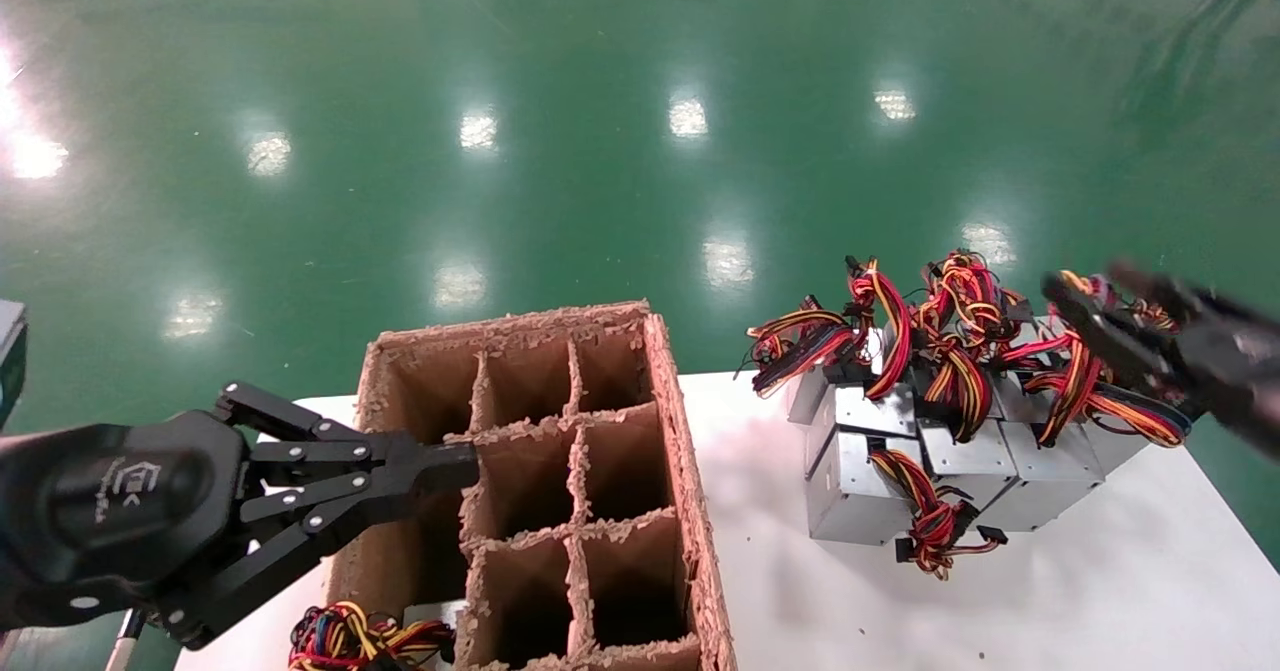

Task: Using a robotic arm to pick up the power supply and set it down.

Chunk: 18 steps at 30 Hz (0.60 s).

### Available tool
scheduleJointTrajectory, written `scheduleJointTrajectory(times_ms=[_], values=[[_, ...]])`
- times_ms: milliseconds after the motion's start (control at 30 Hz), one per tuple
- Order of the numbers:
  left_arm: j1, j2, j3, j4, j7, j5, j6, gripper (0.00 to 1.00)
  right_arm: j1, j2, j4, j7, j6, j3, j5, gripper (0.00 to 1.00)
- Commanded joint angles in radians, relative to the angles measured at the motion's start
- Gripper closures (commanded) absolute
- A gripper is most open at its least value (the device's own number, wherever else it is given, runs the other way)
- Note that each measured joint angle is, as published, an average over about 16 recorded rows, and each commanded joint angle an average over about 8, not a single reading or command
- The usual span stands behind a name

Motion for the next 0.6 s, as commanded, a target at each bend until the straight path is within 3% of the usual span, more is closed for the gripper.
scheduleJointTrajectory(times_ms=[33, 233, 467, 500, 600], values=[[0.0, 0.0, 0.0, 0.0, 0.0, 0.0, 0.0, 1.0, 0.016, 0.01, 0.043, -0.007, 0.0, 0.002, -0.008, 0.0], [0.0, 0.0, 0.0, 0.0, 0.0, 0.0, 0.0, 1.0, 0.114, 0.001, 0.095, -0.033, -0.063, -0.015, -0.024, 0.0], [0.0, 0.0, 0.0, 0.0, 0.0, 0.0, 0.0, 0.98, 0.143, -0.001, 0.101, -0.019, -0.15, -0.031, -0.022, 0.0], [0.0, 0.0, 0.0, 0.0, 0.0, 0.0, 0.0, 0.93, 0.148, -0.002, 0.099, -0.017, -0.165, -0.034, -0.021, 0.0], [0.0, 0.0, 0.0, 0.0, 0.0, 0.0, 0.0, 0.56, 0.163, -0.006, 0.094, -0.01, -0.209, -0.042, -0.02, 0.0]])
